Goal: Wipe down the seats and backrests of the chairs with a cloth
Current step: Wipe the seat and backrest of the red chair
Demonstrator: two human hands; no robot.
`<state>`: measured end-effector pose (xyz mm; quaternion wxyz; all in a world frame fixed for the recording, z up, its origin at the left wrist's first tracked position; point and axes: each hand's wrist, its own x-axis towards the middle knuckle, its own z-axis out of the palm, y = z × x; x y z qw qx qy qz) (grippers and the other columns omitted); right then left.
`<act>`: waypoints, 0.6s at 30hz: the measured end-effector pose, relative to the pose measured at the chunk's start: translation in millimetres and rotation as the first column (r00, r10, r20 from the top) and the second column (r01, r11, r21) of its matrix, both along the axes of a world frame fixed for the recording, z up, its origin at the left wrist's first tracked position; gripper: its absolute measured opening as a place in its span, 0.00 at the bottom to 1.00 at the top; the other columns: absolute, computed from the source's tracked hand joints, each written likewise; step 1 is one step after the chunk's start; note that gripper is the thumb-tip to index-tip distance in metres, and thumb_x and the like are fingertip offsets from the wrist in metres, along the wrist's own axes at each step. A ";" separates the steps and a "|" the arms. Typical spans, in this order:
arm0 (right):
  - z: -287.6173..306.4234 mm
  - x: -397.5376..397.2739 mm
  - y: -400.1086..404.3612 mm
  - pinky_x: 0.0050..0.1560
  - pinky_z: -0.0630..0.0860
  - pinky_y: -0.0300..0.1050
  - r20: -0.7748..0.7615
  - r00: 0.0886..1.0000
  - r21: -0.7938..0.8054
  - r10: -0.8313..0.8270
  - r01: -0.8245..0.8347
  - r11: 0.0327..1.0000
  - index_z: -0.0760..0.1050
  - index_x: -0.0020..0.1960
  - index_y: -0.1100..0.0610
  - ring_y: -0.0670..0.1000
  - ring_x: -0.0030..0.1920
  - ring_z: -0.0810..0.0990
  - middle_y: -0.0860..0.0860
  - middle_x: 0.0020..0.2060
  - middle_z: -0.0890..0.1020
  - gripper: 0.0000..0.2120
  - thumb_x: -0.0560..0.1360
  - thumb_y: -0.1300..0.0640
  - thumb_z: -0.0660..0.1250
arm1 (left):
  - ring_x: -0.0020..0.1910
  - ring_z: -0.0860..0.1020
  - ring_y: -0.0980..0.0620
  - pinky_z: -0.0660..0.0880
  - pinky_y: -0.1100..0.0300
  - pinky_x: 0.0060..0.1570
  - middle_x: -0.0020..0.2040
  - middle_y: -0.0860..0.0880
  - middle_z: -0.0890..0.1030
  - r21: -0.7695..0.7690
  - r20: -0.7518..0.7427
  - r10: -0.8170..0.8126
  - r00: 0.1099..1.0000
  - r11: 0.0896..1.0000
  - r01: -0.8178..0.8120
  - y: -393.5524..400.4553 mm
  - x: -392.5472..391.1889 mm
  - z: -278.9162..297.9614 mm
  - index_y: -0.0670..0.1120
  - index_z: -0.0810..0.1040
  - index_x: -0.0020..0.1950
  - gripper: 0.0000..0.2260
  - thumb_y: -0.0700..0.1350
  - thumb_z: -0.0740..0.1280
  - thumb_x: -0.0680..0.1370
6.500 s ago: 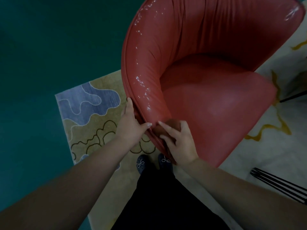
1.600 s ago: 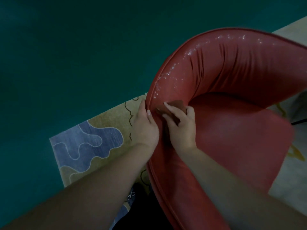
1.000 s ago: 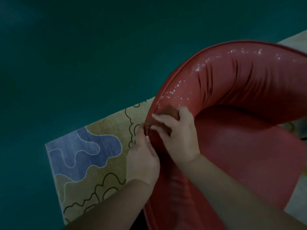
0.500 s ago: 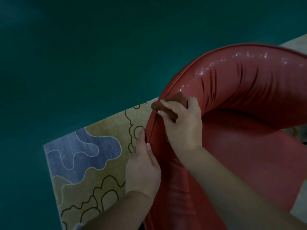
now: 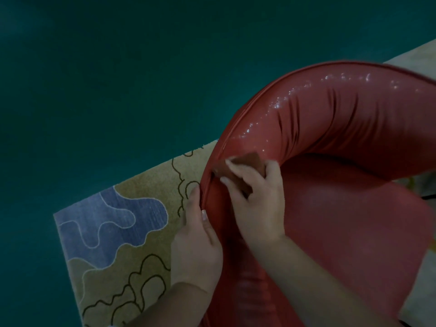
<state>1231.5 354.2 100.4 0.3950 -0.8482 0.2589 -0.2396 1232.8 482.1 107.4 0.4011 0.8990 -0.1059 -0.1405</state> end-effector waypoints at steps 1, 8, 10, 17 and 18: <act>-1.4 -9.5 2.7 0.54 0.76 0.42 0.007 1.000 0.024 0.012 -0.012 1.000 0.79 0.58 0.42 0.47 0.52 0.77 0.45 0.51 0.72 0.14 0.72 0.47 0.71 | 0.57 0.76 0.50 0.72 0.59 0.49 0.68 0.47 0.73 -0.003 0.016 -0.025 1.000 1.000 0.026 -0.2 0.8 1.7 0.61 0.56 0.76 0.24 0.52 0.48 0.79; -0.6 7.7 -8.7 0.56 0.76 0.47 0.014 0.999 0.031 -0.032 0.032 0.999 0.80 0.56 0.43 0.50 0.52 0.76 0.45 0.50 0.71 0.13 0.72 0.47 0.71 | 0.69 0.68 0.54 0.68 0.64 0.49 0.77 0.54 0.57 0.081 0.076 -0.096 0.992 0.993 0.090 -4.1 2.9 3.8 0.70 0.47 0.74 0.23 0.57 0.48 0.79; -2.9 4.3 -8.2 0.56 0.76 0.45 0.037 0.999 0.040 -0.040 0.038 0.998 0.80 0.57 0.43 0.49 0.52 0.76 0.45 0.50 0.71 0.14 0.72 0.47 0.71 | 0.70 0.66 0.56 0.67 0.65 0.52 0.76 0.56 0.59 0.060 0.052 -0.104 0.993 0.993 0.101 -5.2 4.0 2.5 0.70 0.46 0.73 0.23 0.58 0.46 0.79; -5.4 2.5 -13.5 0.57 0.69 0.30 0.082 0.993 0.105 -0.089 0.080 0.991 0.81 0.57 0.46 0.42 0.52 0.75 0.44 0.50 0.70 0.14 0.72 0.48 0.71 | 0.64 0.66 0.67 0.59 0.81 0.52 0.73 0.62 0.65 -0.027 -0.143 -0.012 0.990 1.000 0.008 -10.7 17.9 -0.4 0.66 0.54 0.75 0.23 0.62 0.45 0.79; -5.5 1.8 -13.2 0.56 0.68 0.29 0.091 0.991 0.117 -0.103 0.092 0.989 0.81 0.57 0.47 0.41 0.52 0.74 0.45 0.50 0.70 0.14 0.72 0.49 0.71 | 0.65 0.69 0.62 0.62 0.75 0.55 0.72 0.60 0.68 -0.031 -0.157 0.000 0.988 0.999 -0.005 -14.5 26.4 -0.7 0.63 0.57 0.75 0.22 0.60 0.47 0.80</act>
